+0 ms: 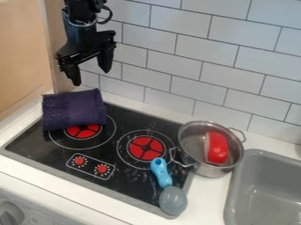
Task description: Move the blue spoon to the upper left side of the stove
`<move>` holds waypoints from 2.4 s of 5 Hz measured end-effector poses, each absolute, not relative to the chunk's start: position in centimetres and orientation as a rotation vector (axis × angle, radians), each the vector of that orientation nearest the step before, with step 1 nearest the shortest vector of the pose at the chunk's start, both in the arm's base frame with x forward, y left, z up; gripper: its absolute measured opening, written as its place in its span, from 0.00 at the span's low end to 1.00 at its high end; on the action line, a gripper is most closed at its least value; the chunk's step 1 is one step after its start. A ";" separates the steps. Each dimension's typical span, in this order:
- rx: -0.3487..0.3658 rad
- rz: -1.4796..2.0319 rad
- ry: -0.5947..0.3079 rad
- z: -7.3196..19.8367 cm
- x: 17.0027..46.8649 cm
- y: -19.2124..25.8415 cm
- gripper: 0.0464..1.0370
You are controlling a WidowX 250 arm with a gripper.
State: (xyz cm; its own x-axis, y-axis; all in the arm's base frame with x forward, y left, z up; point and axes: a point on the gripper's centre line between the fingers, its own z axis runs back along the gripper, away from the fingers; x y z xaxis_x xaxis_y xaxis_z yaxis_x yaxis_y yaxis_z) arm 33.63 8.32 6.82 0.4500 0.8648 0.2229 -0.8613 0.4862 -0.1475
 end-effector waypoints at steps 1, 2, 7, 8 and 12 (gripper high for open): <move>0.009 1.070 -0.222 5.1 32.3 8.1 0.96; 0.037 1.023 -0.216 4.9 31.5 7.0 0.96; -0.030 0.708 -0.187 4.4 28.9 -3.4 0.96; -0.019 0.623 -0.182 4.2 28.2 -5.5 0.96; -0.015 0.492 -0.162 3.8 23.1 -8.3 0.96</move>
State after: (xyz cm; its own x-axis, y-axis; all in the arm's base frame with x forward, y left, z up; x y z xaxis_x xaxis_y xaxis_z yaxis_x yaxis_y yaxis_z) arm 23.12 -8.33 3.76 0.8685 0.4719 0.1516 -0.4695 0.8813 -0.0537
